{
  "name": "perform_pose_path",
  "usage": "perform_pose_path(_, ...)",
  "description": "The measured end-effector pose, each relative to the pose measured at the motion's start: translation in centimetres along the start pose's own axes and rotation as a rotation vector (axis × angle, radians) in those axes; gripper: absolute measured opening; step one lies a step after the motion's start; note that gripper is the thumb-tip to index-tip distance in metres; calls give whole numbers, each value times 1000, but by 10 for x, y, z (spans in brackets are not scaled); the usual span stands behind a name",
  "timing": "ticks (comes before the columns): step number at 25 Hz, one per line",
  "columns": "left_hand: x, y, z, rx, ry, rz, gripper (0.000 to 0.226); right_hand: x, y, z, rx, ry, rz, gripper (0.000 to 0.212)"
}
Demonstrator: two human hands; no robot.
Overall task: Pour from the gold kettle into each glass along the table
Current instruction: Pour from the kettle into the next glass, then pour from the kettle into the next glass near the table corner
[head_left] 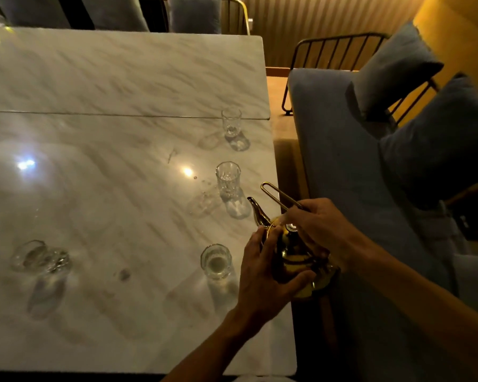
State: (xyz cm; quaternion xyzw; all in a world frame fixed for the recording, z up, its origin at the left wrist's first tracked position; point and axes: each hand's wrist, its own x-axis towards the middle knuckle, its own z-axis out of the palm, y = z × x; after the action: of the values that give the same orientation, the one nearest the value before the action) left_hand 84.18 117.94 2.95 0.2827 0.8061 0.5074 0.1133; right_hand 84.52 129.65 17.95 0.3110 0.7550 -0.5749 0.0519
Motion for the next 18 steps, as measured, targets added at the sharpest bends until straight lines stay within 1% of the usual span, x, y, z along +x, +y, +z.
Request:
perform_pose_path(3, 15, -5, -1, 7, 32, -9, 91, 16, -10, -2, -58, -40, -39, 20)
perform_pose_path(7, 40, -11, 2, 17, 108, -2, 89, 45, -23, -10, -52, -140, -77, 22)
perform_pose_path(11, 73, -13, 22, 17, 196, -41, 89, 90, -26, -30, -62, -293, -21, 24)
perform_pose_path(14, 99, -11, 44, 13, 289, -63, 87, 125, -32, -54, -27, -400, 26, 32)
perform_pose_path(18, 134, 3, 78, 6, 406, -183, 85, 169, -38, -78, -105, -492, 35, 35)
